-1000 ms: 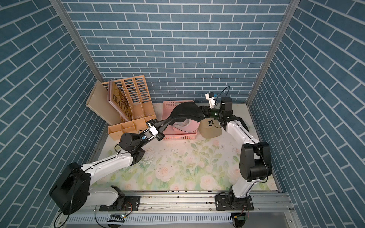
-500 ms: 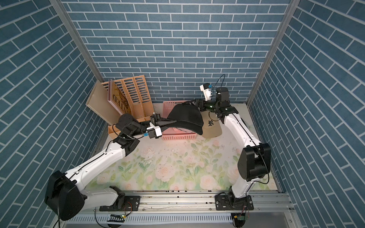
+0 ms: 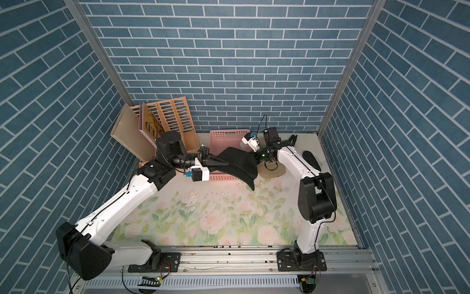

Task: Turn the baseball cap inside out
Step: Turn over the baseball cap.

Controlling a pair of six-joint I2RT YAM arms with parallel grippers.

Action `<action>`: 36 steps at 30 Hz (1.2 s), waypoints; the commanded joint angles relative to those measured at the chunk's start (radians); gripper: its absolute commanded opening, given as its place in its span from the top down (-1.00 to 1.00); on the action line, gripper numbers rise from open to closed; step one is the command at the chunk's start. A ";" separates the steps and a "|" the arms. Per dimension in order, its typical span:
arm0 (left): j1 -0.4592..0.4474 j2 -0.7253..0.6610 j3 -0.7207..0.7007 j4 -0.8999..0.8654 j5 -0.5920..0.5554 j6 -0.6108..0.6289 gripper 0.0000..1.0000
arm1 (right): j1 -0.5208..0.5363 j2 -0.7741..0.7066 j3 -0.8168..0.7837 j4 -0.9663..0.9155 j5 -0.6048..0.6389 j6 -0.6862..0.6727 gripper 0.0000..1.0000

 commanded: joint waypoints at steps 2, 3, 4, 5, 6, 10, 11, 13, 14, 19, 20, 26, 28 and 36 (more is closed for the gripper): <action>0.056 0.009 -0.005 -0.043 0.098 0.060 1.00 | 0.010 -0.072 -0.019 -0.057 -0.133 -0.133 -0.73; 0.069 0.014 -0.003 -0.062 0.123 0.071 1.00 | 0.009 -0.080 -0.023 -0.066 -0.147 -0.148 -0.73; 0.078 0.017 0.001 -0.091 0.146 0.094 1.00 | 0.010 -0.085 -0.024 -0.080 -0.149 -0.163 -0.73; 0.082 0.019 0.005 -0.121 0.157 0.116 1.00 | 0.010 -0.085 -0.024 -0.095 -0.146 -0.179 -0.72; 0.083 0.019 0.015 -0.181 0.155 0.164 1.00 | 0.010 -0.080 -0.022 -0.116 -0.133 -0.194 -0.72; 0.083 0.056 0.135 -0.620 0.136 0.466 1.00 | 0.009 -0.072 -0.011 -0.202 -0.078 -0.249 -0.64; 0.083 0.077 0.172 -0.740 0.119 0.563 1.00 | 0.008 -0.081 -0.016 -0.205 -0.064 -0.254 -0.64; 0.081 0.118 0.223 -0.916 0.098 0.707 1.00 | -0.001 -0.109 -0.032 -0.200 -0.028 -0.258 -0.64; 0.079 0.120 0.222 -0.923 0.100 0.717 1.00 | -0.010 -0.121 -0.034 -0.199 -0.025 -0.262 -0.64; 0.070 0.076 0.158 -0.782 0.095 0.625 1.00 | -0.110 -0.160 -0.032 -0.185 -0.028 -0.274 -0.64; 0.071 0.071 0.155 -0.776 0.087 0.621 1.00 | -0.131 -0.158 -0.026 -0.190 -0.033 -0.280 -0.64; 0.070 0.049 0.118 -0.674 0.059 0.527 1.00 | -0.208 -0.103 0.066 -0.213 -0.064 -0.294 -0.65; 0.070 0.052 0.100 -0.610 0.040 0.471 1.00 | -0.209 -0.089 0.088 -0.240 -0.068 -0.304 -0.64; 0.075 -0.008 -0.289 0.832 -0.176 -0.618 1.00 | -0.193 -0.332 -0.267 0.149 -0.109 -0.126 -0.71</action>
